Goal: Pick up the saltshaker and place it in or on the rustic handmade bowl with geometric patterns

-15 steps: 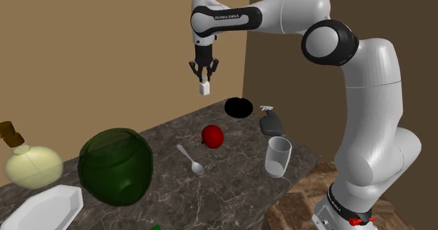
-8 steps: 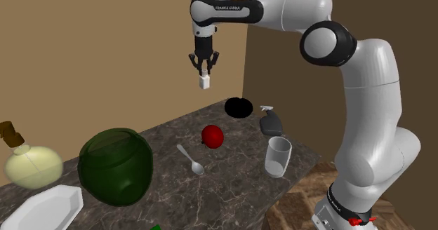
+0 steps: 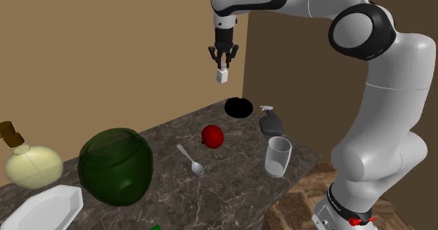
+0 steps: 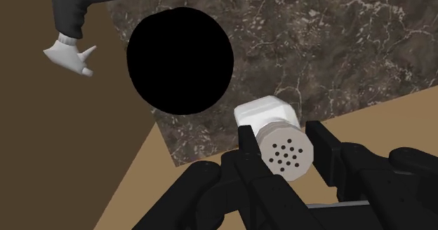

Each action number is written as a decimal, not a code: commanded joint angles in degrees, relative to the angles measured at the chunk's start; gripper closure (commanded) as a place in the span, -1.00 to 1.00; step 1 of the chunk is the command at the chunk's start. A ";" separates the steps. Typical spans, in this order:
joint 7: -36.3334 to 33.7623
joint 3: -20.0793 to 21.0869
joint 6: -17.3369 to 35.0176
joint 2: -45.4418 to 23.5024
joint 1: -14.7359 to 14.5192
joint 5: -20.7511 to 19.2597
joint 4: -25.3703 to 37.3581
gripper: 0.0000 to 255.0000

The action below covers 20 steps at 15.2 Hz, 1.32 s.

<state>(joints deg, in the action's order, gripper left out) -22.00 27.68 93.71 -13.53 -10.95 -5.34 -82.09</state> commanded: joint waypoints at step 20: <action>7.77 -2.52 12.75 9.34 5.69 4.41 -21.10 1.00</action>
<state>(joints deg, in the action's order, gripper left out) -14.09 25.11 105.59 -4.06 -5.19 -0.86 -102.47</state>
